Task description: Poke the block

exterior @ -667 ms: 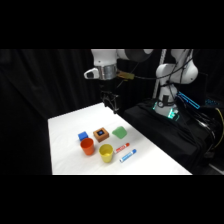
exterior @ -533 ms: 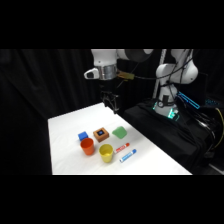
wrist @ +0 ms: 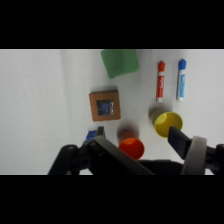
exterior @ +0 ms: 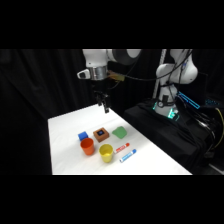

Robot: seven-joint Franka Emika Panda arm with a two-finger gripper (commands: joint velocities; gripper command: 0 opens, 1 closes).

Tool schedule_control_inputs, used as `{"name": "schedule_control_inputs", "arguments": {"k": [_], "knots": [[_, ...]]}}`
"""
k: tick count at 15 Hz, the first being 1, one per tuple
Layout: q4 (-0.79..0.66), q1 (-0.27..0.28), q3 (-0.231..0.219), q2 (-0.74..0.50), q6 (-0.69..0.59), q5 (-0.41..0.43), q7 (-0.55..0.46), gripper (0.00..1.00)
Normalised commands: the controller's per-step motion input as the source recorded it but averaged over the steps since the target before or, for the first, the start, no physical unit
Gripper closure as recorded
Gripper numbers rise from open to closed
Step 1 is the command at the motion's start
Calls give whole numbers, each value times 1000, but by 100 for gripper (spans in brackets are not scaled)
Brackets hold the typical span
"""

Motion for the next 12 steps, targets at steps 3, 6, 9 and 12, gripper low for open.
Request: {"name": "schedule_control_inputs", "arguments": {"k": [3, 6, 9, 12], "knots": [[177, -78, -52, 164, 129, 64, -45, 26], [117, -51, -29, 162, 184, 79, -40, 53], [51, -32, -14, 109, 179, 102, -50, 77], [-37, -17, 5, 70, 215, 122, -70, 97]]}}
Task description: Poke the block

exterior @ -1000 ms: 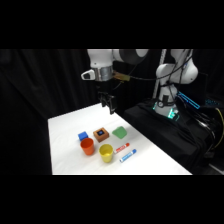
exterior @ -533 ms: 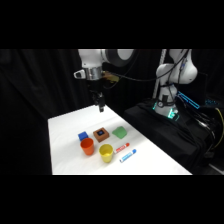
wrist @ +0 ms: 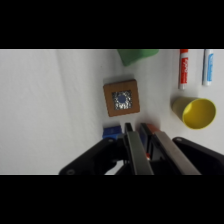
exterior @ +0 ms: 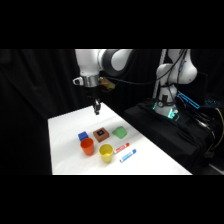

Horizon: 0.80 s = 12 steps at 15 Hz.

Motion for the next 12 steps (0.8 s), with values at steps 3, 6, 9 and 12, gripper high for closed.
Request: {"name": "schedule_control_inputs", "arguments": {"k": [3, 6, 9, 12], "knots": [[-91, -21, 19, 85, 280, 148, -91, 100], [-99, -45, 33, 119, 332, 186, -142, 98], [-74, -63, 49, 144, 319, 185, -161, 98], [-63, -66, 63, 140, 334, 150, -157, 97]]}}
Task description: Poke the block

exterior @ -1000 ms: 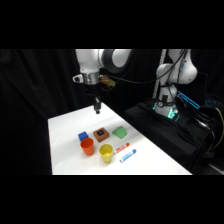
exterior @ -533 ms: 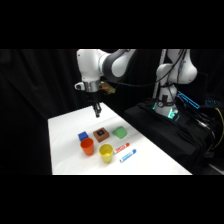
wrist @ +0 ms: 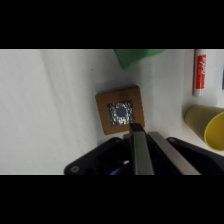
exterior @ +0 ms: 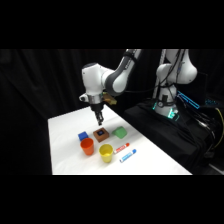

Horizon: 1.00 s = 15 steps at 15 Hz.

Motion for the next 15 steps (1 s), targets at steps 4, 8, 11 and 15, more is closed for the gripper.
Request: {"name": "schedule_control_inputs", "arguments": {"k": [4, 8, 11, 15], "knots": [[-23, -80, 81, 162, 302, 143, -158, 99], [48, -107, 81, 201, 234, 133, -152, 98], [83, -116, 93, 177, 177, 129, -151, 99], [39, -96, 87, 74, 122, 121, -139, 99]]}}
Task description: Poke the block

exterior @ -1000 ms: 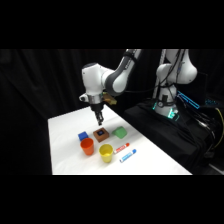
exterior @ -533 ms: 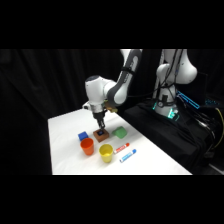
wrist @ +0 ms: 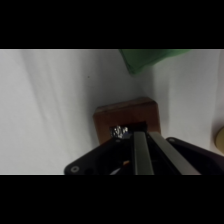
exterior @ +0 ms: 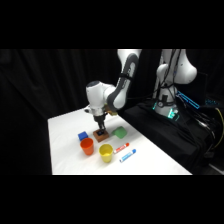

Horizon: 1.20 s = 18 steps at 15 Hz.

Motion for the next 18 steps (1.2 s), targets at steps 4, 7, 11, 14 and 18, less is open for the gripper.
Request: {"name": "schedule_control_inputs", "arguments": {"k": [4, 7, 11, 14, 18], "knots": [[-135, -42, 45, -253, -113, 57, -111, 99], [-183, 7, 1, -495, -370, -13, -89, 99], [-80, 10, -10, -455, -437, -14, -109, 68], [-15, 23, -21, -363, -396, -18, -99, 42], [10, 30, -24, -327, -383, -14, -102, 10]]}}
